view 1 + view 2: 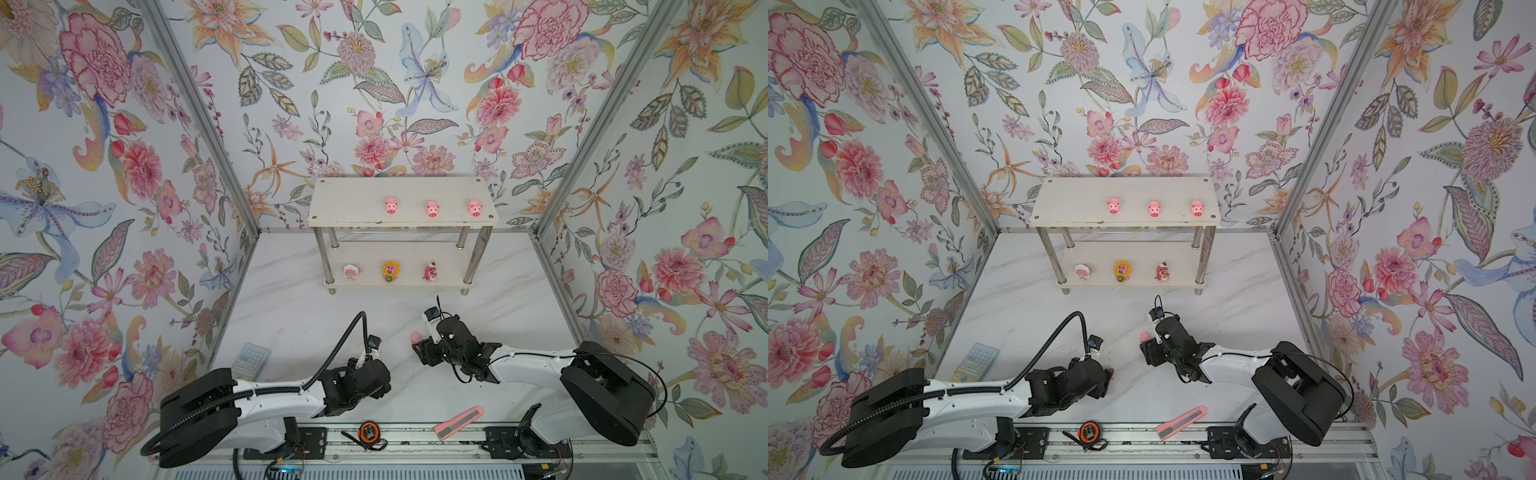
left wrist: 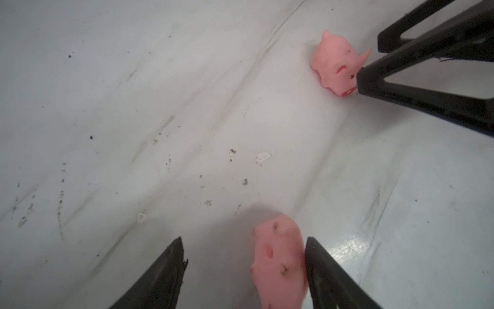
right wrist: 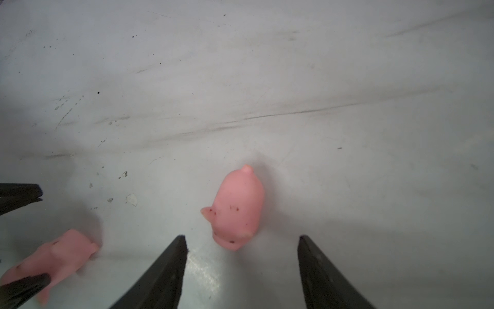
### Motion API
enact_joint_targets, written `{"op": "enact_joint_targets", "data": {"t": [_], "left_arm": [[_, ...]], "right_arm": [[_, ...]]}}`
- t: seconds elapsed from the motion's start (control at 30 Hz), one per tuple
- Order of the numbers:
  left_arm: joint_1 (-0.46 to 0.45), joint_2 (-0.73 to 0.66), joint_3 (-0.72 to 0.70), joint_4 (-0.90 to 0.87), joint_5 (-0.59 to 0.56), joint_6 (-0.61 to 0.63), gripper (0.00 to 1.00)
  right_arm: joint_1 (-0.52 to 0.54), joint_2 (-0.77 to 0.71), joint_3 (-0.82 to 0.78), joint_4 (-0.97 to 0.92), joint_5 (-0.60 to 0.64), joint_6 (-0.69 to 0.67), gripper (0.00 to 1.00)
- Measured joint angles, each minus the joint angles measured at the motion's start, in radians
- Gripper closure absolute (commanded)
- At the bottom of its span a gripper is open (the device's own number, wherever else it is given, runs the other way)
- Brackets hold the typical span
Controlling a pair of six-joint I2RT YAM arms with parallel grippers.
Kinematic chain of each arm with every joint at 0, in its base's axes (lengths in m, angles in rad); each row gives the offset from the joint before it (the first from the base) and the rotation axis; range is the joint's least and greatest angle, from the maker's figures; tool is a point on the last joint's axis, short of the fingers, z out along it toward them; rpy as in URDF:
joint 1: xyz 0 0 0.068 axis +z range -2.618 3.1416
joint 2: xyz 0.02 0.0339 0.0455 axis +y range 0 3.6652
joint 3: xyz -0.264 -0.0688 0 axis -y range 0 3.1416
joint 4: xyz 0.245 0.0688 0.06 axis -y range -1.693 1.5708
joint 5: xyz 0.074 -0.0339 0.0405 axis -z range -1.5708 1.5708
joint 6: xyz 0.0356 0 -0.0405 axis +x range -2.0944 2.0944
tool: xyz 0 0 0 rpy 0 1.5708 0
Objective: Organize plastic toys on shelves
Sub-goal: Pick up the plastic toy from the bottom-center of the table.
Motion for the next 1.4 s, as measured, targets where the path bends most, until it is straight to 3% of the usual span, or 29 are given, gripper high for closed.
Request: {"op": "enact_joint_targets", "data": {"t": [0.2,0.5,0.97,1.07,1.4], "left_arm": [[0.0,-0.019,-0.007,-0.005,-0.008,-0.006,0.28],[0.033,-0.185,-0.116,-0.026,-0.05,-0.089,0.31],[0.051,-0.335,-0.095,-0.315,-0.136,-0.196,0.32],[0.042,-0.312,-0.049,-0.32,-0.136,-0.196,0.28],[-0.023,-0.045,0.109,-0.283,-0.109,-0.204,0.19]], "right_arm": [[-0.001,0.0,0.0,0.0,0.0,0.0,0.32],[-0.001,0.0,0.0,0.0,0.0,0.0,0.32],[-0.002,-0.002,0.0,0.0,0.0,0.005,0.31],[-0.002,-0.007,0.0,0.0,0.0,0.006,0.31],[-0.007,-0.029,-0.013,0.001,0.001,0.008,0.28]]}}
